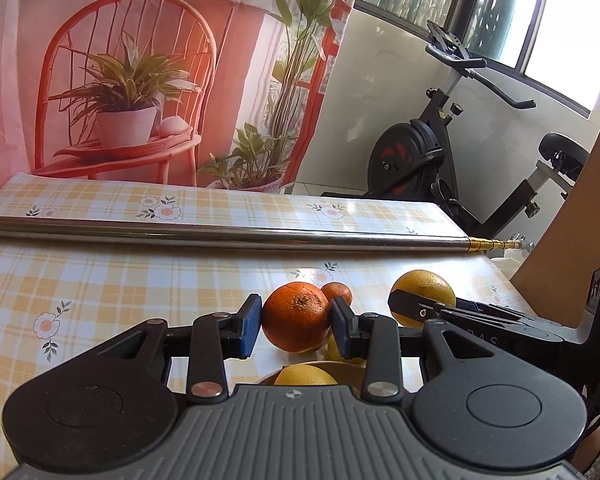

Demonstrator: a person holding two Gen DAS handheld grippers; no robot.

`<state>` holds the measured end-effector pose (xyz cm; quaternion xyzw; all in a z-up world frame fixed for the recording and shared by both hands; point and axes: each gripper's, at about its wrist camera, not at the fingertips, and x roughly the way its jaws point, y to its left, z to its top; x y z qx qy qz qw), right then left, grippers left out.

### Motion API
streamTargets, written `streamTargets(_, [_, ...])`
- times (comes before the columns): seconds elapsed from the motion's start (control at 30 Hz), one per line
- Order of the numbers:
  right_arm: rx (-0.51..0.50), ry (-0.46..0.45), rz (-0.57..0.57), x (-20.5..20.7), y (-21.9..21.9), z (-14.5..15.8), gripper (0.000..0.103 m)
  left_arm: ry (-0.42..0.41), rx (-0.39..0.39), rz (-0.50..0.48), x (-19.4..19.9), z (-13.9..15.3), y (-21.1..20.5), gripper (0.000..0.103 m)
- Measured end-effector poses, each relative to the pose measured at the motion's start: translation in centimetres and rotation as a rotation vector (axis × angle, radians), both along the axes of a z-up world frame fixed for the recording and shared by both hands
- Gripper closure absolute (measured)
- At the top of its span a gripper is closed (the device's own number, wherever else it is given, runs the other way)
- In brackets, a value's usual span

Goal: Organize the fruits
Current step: 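Carry the tangerine and lemon over the white plate with both tools, then lower the tangerine onto the plate and open the left tool while the right tool holds the lemon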

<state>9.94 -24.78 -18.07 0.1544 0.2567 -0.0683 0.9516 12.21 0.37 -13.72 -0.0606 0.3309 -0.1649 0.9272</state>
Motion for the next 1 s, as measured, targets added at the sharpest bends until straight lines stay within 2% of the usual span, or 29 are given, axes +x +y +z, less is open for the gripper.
streamTargets(0.33, [0.041, 0.012, 0.047, -3.3, 3.1, 0.1, 0.046, 0.028, 0.010, -0.017, -2.8, -0.3, 0.0, 0.064])
streamTargets(0.57, [0.044, 0.017, 0.049, -6.5, 4.0, 0.4, 0.046, 0.127, 0.002, -0.060, -4.5, -2.3, 0.0, 0.064])
streamTargets(0.73, [0.100, 0.032, 0.042, -7.9, 4.4, -0.1, 0.046, 0.146, -0.006, -0.072, -5.2, -2.7, 0.1, 0.064])
streamTargets(1.0, [0.112, 0.037, 0.047, -8.9, 5.5, 0.3, 0.046, 0.219, -0.033, -0.076, -6.0, -3.3, 0.7, 0.064])
